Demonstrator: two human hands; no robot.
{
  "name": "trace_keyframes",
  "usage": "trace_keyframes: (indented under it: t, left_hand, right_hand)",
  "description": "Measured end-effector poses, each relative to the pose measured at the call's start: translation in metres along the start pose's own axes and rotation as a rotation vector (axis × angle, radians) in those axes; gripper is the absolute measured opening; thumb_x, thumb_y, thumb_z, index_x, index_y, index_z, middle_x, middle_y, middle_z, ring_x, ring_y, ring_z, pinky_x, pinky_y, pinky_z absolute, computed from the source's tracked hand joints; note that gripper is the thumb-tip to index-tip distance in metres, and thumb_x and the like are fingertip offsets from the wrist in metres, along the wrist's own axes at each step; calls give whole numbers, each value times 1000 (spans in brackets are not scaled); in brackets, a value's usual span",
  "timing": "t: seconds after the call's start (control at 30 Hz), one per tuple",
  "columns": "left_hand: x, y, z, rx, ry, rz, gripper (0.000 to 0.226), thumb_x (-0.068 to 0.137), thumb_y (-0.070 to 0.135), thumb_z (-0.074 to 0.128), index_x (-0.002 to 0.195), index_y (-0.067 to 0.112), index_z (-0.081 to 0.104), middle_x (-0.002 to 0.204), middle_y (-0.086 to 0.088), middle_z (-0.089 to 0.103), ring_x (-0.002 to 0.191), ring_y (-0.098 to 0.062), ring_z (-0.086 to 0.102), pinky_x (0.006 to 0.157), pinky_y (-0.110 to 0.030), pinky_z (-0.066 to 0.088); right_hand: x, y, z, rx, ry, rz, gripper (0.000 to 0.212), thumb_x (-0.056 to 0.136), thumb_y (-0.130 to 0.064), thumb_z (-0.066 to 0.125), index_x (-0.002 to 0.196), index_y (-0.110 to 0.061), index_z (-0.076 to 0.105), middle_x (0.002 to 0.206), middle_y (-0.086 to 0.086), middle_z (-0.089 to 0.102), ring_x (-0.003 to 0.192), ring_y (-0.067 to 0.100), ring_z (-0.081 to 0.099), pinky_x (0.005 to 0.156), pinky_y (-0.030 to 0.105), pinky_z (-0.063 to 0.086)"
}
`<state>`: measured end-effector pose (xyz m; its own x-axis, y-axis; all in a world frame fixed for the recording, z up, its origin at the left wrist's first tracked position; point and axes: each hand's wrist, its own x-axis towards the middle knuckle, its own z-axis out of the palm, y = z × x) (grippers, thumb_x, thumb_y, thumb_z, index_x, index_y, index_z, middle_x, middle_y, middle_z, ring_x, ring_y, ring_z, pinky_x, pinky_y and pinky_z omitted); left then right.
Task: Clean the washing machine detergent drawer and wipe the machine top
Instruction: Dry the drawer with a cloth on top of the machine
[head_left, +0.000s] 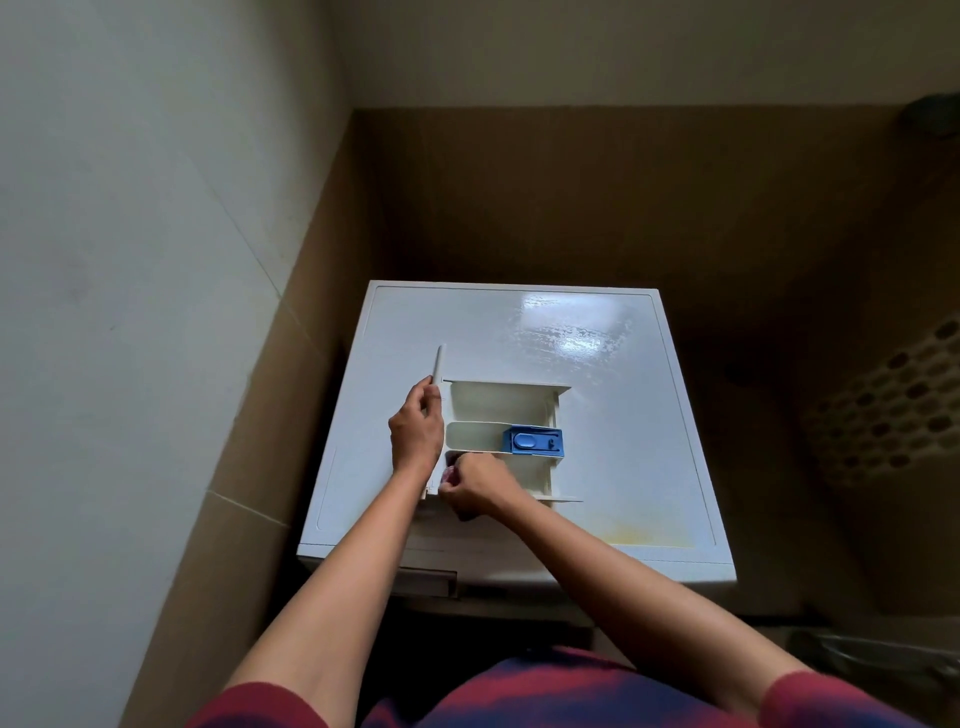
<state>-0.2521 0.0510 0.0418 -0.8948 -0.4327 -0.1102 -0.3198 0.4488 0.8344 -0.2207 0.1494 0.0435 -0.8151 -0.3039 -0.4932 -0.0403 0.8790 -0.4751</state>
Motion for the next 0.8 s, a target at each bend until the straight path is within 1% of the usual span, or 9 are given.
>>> trace_keyframes:
  t: [0.07, 0.2, 0.27, 0.33, 0.4, 0.47, 0.57, 0.67, 0.8]
  left_hand:
    - [0, -1, 0, -2, 2, -3, 39, 102, 36, 38, 131, 17, 56, 119, -10, 66, 108, -26, 59, 83, -27, 44]
    - [2, -2, 0, -12, 2, -19, 38, 101, 37, 40, 127, 17, 59, 119, -8, 66, 110, -25, 59, 83, -25, 40]
    - [2, -3, 0, -19, 0, -44, 37, 100, 38, 40, 125, 18, 60, 120, -6, 66, 111, -24, 58, 84, -24, 39]
    - [3, -4, -1, -18, -7, -68, 39, 101, 38, 37, 127, 20, 60, 123, -4, 65, 114, -23, 57, 88, -25, 40]
    - [3, -4, 0, -11, -11, -81, 41, 102, 37, 32, 129, 22, 59, 127, -4, 63, 117, -24, 55, 92, -27, 42]
    - [3, -3, 0, -13, -9, -92, 41, 103, 35, 30, 130, 22, 58, 128, -5, 62, 117, -25, 55, 94, -29, 42]
    - [4, -2, 0, -23, -4, -106, 41, 103, 34, 30, 130, 22, 58, 129, -6, 61, 118, -27, 54, 95, -31, 43]
    - [5, -3, -1, 7, -7, -105, 41, 103, 34, 30, 131, 23, 58, 131, -8, 60, 119, -29, 54, 98, -35, 43]
    - [6, -3, 0, 2, -1, -112, 40, 103, 33, 31, 128, 22, 60, 128, -10, 62, 116, -30, 55, 94, -35, 45]
  right_hand:
    - [-4, 1, -3, 45, 15, -42, 18, 85, -24, 50, 77, -12, 59, 78, 13, 64, 82, 34, 64, 67, 32, 46]
    - [-14, 27, -27, 205, -71, -107, 18, 78, -21, 66, 93, -13, 71, 79, 7, 65, 74, 19, 57, 64, 25, 40]
    - [-19, 35, -45, 419, -124, -96, 11, 79, -19, 67, 87, -11, 69, 72, 5, 59, 69, 19, 56, 62, 30, 43]
    - [-23, 38, -61, 716, -62, -60, 14, 84, -21, 65, 74, -11, 63, 63, 8, 56, 59, 23, 55, 52, 31, 44]
    - [-21, 39, -72, 847, 114, -1, 21, 86, -26, 62, 71, -11, 60, 59, 9, 58, 52, 26, 57, 47, 31, 46]
    - [-14, 33, -75, 740, 225, 53, 21, 84, -29, 60, 73, -11, 61, 63, 11, 62, 54, 27, 61, 49, 33, 48]
    - [2, 12, -68, 506, 113, 34, 13, 87, -22, 57, 83, -11, 60, 79, 11, 64, 71, 24, 60, 61, 28, 45]
    - [16, -10, -57, 323, -57, -49, 18, 89, -14, 50, 72, -9, 49, 76, 14, 54, 71, 23, 49, 58, 26, 35]
    - [22, -11, -48, 316, 7, -37, 27, 80, -10, 56, 59, -11, 38, 68, 14, 47, 66, 22, 45, 54, 29, 31]
